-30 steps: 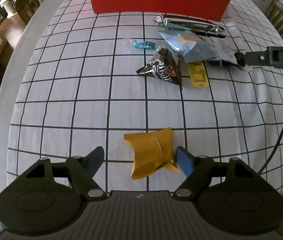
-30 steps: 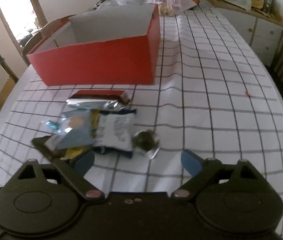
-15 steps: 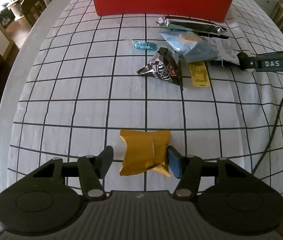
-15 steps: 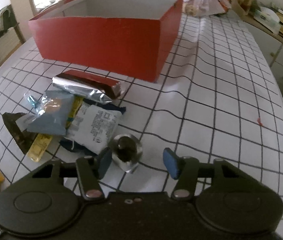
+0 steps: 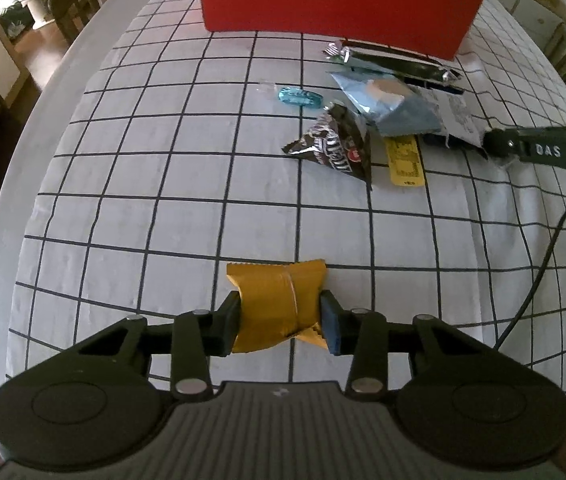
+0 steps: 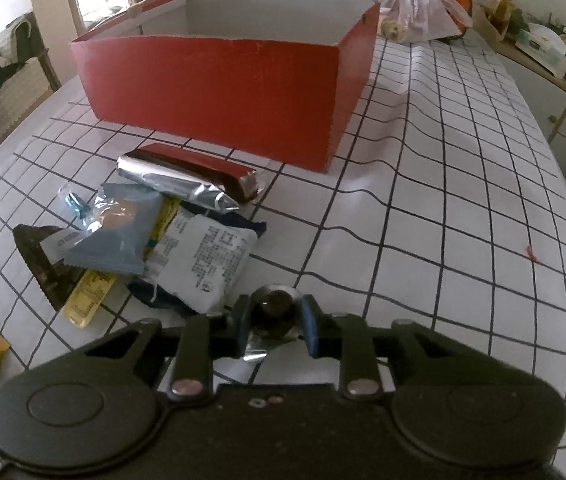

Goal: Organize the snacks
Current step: 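Grasp the yellow packet with the left tool while the right tool grasps the dark round candy, then carry the yellow packet and dark candy into the red box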

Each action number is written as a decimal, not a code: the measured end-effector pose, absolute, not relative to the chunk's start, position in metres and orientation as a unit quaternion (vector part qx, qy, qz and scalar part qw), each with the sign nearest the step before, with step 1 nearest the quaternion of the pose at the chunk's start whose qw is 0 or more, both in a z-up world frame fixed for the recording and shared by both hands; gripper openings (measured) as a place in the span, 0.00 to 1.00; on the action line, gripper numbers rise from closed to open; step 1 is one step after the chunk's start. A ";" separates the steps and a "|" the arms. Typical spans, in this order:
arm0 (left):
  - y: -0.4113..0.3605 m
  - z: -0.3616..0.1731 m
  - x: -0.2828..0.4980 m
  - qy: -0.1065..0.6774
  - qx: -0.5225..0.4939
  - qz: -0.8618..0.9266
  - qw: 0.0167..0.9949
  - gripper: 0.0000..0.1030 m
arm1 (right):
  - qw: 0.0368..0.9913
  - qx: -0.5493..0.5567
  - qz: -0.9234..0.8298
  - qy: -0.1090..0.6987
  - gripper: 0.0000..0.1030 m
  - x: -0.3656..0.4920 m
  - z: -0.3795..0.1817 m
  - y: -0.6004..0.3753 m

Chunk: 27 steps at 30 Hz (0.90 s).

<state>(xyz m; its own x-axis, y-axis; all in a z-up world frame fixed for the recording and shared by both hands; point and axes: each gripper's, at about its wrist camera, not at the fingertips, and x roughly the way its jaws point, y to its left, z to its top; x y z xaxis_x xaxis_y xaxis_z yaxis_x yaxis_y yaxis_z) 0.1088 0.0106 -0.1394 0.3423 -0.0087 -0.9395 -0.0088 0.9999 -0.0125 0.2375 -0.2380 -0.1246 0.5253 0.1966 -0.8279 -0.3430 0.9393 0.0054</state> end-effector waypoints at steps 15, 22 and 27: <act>0.046 -0.106 0.126 0.540 -0.032 -0.030 0.840 0.39 | 0.893 -0.010 0.123 0.434 0.24 0.214 -0.079 -0.239; 0.060 -0.077 0.143 0.508 -0.025 -0.057 0.859 0.39 | 0.907 0.014 0.106 0.406 0.24 0.205 -0.045 -0.227; 0.069 -0.055 0.155 0.480 -0.015 -0.075 0.874 0.39 | 0.919 0.021 0.098 0.382 0.24 0.200 -0.021 -0.215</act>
<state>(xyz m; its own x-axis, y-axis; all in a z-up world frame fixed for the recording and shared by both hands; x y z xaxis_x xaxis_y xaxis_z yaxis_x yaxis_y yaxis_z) 0.1555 0.0688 -0.0546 0.5278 -0.1448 -0.8369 0.1167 0.9884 -0.0974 0.2004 -0.2150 -0.0206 0.6893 0.1955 -0.6976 -0.1641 0.9800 0.1126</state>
